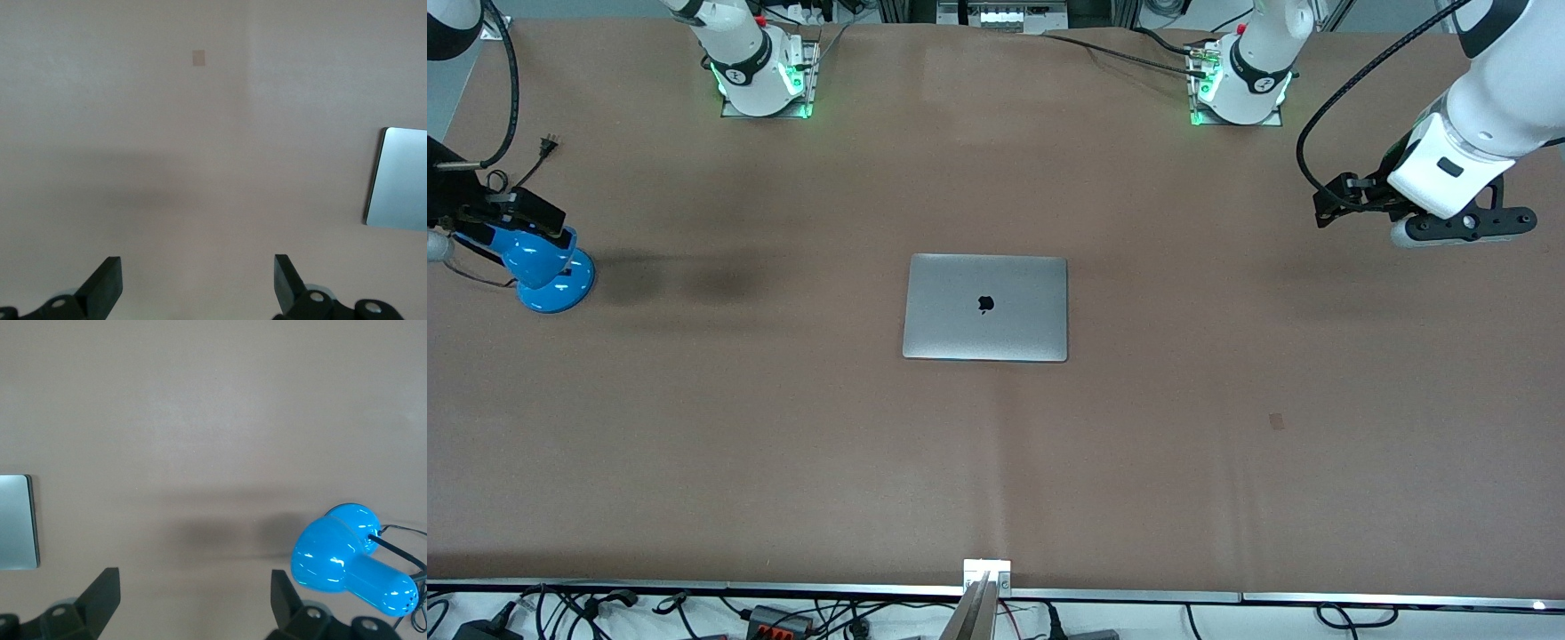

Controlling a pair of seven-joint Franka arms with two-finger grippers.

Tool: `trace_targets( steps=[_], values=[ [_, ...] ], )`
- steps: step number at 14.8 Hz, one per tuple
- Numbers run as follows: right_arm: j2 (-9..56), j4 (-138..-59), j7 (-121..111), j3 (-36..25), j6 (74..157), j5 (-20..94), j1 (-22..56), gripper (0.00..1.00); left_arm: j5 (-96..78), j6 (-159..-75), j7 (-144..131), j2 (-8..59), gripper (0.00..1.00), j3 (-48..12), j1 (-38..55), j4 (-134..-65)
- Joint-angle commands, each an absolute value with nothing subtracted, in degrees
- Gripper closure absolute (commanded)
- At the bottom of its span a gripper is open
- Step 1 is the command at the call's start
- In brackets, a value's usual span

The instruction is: Close laptop with both arms from behind

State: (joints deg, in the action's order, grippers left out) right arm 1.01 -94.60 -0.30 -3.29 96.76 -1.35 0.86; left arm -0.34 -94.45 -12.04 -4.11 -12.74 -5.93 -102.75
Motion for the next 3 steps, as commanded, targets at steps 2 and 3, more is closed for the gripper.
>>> trace_targets(
  steps=[2, 3],
  values=[
    [-0.88, -96.15, -1.14, -2.81, 96.77, -1.93, 0.44, 0.00, -1.23, -94.39, -11.43, -4.57, 0.00, -12.22, -5.54, -102.22],
    [-0.88, -96.15, -1.14, -2.81, 96.77, -1.93, 0.44, 0.00, -1.23, -94.39, -11.43, -4.66, 0.00, -12.22, -5.54, -102.22]
  ],
)
